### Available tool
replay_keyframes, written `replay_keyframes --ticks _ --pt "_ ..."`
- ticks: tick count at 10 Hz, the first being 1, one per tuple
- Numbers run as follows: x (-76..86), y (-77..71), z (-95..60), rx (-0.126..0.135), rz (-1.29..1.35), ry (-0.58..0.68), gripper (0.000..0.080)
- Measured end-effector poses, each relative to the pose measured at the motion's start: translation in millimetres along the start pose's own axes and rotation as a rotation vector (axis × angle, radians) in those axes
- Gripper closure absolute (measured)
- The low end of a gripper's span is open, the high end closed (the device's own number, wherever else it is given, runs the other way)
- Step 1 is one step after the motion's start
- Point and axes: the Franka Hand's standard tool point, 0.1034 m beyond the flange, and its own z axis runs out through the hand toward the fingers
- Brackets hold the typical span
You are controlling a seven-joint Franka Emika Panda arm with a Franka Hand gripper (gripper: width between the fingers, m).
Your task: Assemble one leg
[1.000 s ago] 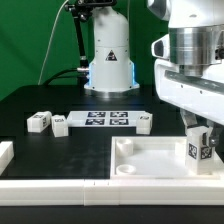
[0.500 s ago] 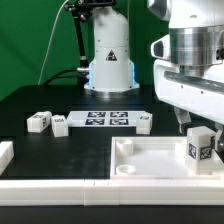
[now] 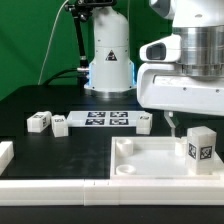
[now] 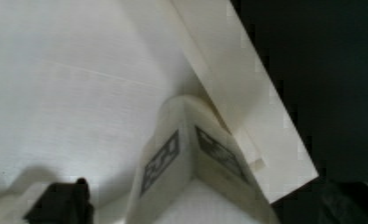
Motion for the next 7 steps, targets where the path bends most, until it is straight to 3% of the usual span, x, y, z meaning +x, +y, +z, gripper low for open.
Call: replay_keyframes --ticks 4,7 --pt "-0.4 -0.5 0.2 -0.022 -0.387 0.01 0.0151" --pt "3.9 7.6 0.7 -0.029 -0.667 0.001 0.0151"
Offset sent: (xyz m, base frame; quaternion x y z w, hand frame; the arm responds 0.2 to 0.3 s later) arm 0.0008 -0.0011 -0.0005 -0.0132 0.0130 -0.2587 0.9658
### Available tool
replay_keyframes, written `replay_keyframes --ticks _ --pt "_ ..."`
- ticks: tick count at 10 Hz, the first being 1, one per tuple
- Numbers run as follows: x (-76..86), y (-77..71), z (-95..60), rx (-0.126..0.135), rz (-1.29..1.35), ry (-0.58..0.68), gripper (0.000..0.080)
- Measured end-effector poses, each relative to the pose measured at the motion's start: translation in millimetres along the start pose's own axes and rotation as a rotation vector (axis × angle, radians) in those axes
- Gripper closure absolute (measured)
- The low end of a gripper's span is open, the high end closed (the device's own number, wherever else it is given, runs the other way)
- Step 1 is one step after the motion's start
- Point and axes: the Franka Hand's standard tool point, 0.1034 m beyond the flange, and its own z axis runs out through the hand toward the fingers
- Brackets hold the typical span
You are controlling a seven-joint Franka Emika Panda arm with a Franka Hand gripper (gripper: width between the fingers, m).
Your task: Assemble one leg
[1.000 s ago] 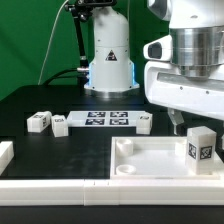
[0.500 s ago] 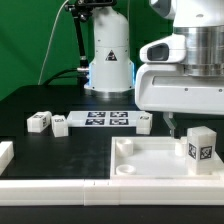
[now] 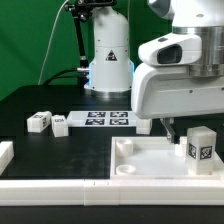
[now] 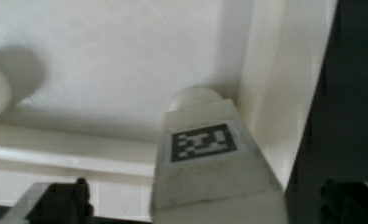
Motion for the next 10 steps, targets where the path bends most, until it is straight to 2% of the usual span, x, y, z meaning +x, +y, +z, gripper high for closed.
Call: replay_keyframes --ticks 1,3,4,5,6,8,10 --pt "-0.2 2.5 0.0 -0.002 -0.079 -0.001 0.0151" --pt "-0.2 2.4 0.1 -0.002 -0.059 -0.001 0.0176" --pt "-0.2 2.4 0.1 -0.002 -0.059 -0.001 0.0348" --pt "-0.2 2.2 0.1 -0.001 -0.05 -0.001 0.0348" --pt "-0.2 2.3 0.1 -0.001 -0.031 -0.001 0.0512" --pt "-0.2 2.0 0.1 0.001 0.0 0.0 0.0509" --pt "-1.6 0.5 1.6 0.022 0.254 -0.002 0.0509"
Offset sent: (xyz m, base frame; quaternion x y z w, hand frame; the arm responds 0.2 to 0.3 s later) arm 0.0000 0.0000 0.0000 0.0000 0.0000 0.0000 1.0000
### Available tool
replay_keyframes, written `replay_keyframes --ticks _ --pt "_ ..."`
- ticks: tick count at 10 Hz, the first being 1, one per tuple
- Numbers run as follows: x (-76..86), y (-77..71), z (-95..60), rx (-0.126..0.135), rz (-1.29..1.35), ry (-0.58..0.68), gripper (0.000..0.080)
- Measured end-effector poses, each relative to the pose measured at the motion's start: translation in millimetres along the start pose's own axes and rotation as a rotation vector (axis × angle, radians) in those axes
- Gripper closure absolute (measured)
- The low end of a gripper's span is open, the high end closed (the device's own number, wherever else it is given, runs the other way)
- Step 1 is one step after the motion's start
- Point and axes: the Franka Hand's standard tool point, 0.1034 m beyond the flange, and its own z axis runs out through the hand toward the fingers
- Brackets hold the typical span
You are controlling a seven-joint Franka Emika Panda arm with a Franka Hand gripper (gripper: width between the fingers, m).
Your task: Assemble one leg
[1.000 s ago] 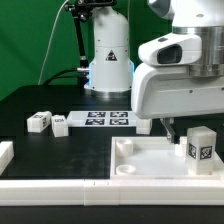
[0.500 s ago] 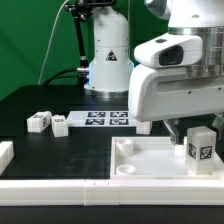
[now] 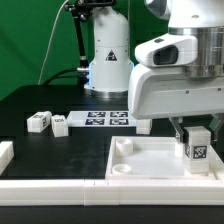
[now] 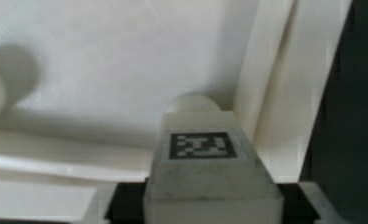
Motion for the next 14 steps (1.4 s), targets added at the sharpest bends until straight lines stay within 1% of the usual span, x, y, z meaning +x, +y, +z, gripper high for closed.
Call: replay_keyframes --ticks 2,4,5,7,9,10,11,12,13,14 --pt "-0.9 -1.4 1.0 0.027 0.261 0.002 0.0509" --pt "-0.8 -3.2 1.3 0.044 0.523 0.007 0.0509" --pt "-1.5 -5.1 1.6 0.048 0.677 0.004 0.0508" --pt "-2.0 -7.1 1.7 0.046 0.883 0.001 0.0508" --pt "-1.8 -7.4 2.2 0.047 0.983 0.0 0.0508" --pt "-1.7 -8.1 2.1 0.051 1.083 -0.005 0.0508" --pt "-1.6 -7.8 2.1 0.051 1.096 -0.005 0.0508" --pt "-1.7 -8.1 2.2 0.051 1.086 -0.005 0.0395" --pt "-1.7 -7.8 2.2 0.051 1.049 -0.004 0.0395" --pt "-2.0 -6.5 2.6 0.044 0.956 -0.005 0.026"
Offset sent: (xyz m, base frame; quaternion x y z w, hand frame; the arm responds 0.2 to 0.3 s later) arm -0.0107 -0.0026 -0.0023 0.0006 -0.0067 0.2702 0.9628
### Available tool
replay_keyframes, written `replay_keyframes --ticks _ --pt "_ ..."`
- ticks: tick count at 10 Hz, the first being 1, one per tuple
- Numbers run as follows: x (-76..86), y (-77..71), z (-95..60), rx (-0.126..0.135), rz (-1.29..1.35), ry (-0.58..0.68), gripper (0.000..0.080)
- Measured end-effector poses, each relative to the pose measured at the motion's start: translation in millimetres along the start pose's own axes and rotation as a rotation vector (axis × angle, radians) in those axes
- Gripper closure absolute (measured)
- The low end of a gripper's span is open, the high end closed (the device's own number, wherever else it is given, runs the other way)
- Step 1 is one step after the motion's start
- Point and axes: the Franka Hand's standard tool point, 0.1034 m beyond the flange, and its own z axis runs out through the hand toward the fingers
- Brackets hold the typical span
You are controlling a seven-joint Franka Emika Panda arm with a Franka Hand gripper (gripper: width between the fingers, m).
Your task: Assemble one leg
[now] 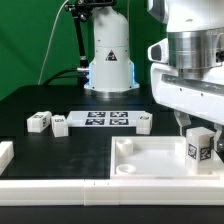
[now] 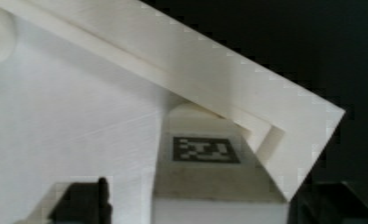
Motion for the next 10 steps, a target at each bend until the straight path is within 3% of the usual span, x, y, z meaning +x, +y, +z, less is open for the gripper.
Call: replay_keyframes --ticks 1,5,8,10 --pt "-0.6 0.0 0.3 -0.012 -0.149 -0.008 0.017" --pt "0.4 -0.4 -0.6 -0.024 -0.582 0.001 0.0151" --pt "4.6 -2.5 -3.7 -0.055 -0.957 0.013 0.015" --pt "7.3 -1.6 -2.5 -0.059 -1.114 0.01 0.015"
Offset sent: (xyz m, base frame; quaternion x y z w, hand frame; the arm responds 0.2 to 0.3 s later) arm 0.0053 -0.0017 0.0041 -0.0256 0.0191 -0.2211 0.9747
